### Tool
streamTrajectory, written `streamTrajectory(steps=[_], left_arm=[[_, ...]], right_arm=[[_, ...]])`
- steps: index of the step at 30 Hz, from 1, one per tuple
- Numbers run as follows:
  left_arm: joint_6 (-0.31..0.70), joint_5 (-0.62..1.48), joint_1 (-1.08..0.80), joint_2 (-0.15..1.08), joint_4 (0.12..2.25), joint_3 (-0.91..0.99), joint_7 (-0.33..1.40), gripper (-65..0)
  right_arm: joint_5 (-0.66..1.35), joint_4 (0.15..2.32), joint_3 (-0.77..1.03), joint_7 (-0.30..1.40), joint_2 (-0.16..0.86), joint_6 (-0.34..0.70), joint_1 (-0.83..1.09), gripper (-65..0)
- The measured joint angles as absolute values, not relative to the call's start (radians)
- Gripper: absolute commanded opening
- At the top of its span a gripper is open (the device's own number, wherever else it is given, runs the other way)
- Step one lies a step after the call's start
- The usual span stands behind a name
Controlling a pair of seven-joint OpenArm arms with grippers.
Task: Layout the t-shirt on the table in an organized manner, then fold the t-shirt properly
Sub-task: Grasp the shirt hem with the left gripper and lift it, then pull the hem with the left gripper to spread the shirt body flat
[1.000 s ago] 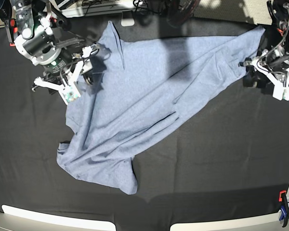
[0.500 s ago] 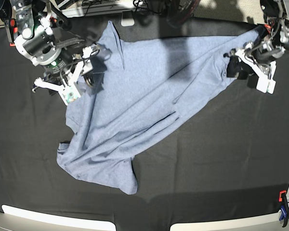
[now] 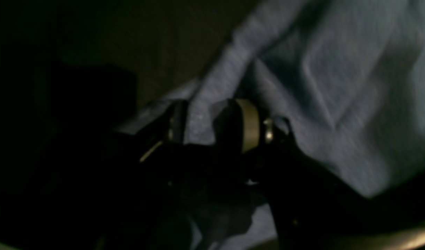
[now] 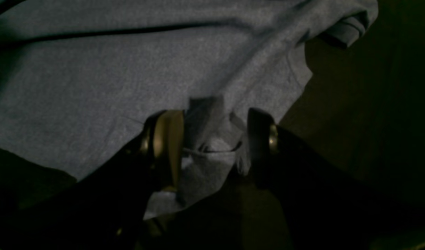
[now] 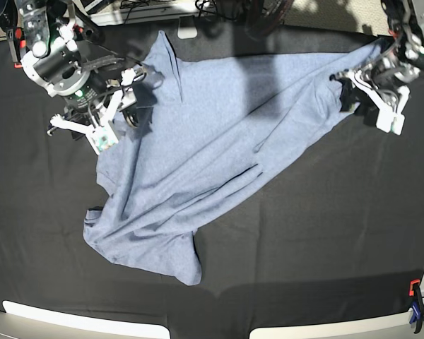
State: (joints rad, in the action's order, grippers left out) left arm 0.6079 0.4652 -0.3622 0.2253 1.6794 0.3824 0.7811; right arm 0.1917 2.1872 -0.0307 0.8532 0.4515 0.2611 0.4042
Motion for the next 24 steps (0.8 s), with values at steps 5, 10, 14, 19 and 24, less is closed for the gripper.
streamTrajectory(steps=[5,10,14,19,24], left_arm=[[0.610,0.466,-0.351,0.225,1.679,0.344,0.781,-65.0],[0.580,0.470,-0.338,0.291,1.727,0.346,0.775,-65.0],[0.450,0.439,-0.336,0.362,1.791,0.380,0.650,-65.0],[0.393,0.311,-0.323,0.376,1.793,0.380,0.508,-65.0],[0.362,0.271,-0.216,0.377,1.720,0.380,0.395,-65.0]], right_arm=[[0.192,2.187,-0.031,0.853,0.452,0.261,0.404,-36.0],[0.191,2.187,-0.031,0.854,0.452,0.262,0.404,-36.0],[0.191,2.187,-0.031,0.853,0.451,0.261,0.404,-36.0],[0.192,2.187,-0.031,0.853,0.451,0.261,0.404,-36.0],[0.192,2.187,-0.031,0.854,0.452,0.262,0.404,-36.0]])
